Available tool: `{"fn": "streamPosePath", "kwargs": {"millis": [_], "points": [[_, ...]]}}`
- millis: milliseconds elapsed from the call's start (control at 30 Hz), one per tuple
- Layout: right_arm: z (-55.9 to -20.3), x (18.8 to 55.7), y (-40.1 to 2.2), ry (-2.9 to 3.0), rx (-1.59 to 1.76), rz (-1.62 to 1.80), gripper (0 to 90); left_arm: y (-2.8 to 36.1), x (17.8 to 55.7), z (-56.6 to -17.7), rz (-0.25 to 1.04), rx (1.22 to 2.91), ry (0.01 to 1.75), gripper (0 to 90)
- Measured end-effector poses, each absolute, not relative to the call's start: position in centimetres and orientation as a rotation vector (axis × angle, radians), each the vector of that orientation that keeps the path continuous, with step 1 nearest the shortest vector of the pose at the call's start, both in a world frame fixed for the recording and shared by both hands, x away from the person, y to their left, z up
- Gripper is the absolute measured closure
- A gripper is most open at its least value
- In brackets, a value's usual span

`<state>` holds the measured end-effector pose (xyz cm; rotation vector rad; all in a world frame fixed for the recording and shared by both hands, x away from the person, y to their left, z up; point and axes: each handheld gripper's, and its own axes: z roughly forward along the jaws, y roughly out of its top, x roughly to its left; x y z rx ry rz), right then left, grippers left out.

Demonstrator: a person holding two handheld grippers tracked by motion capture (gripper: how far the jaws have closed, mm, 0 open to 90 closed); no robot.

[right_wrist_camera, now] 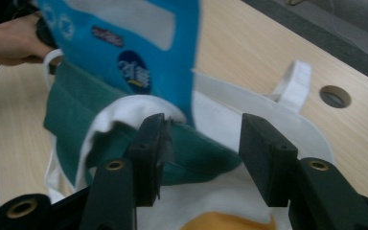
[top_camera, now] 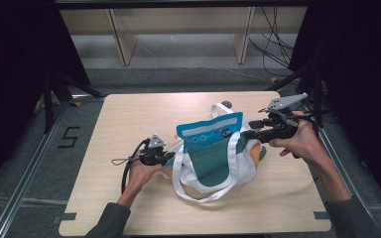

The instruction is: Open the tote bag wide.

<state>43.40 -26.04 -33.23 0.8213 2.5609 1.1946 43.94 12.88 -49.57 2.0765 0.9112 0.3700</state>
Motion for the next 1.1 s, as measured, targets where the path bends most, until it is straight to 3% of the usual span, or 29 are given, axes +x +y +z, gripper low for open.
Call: {"fn": "streamPosePath", "kwargs": {"millis": [267, 933, 1000, 1100], "points": [[-34.1, 44.3, -25.2, 2.618, 0.795, 1.177, 36.6, 12.9, 44.0, -49.5, 0.383, 2.066, 0.905, 85.0], [-35.1, 45.4, -24.1, 2.772, 0.676, 1.113, 33.7, 13.1, 44.2, -49.6, 0.356, 2.044, 0.913, 83.3], [-35.7, 45.4, -24.0, 2.770, 0.703, 1.070, 40.3, 13.1, 44.2, -49.5, 0.359, 2.054, 0.911, 83.2], [-37.5, 44.9, -23.9, 2.787, 0.737, 0.988, 65.9, 13.1, 44.2, -49.6, 0.363, 2.043, 0.926, 83.1]]}}
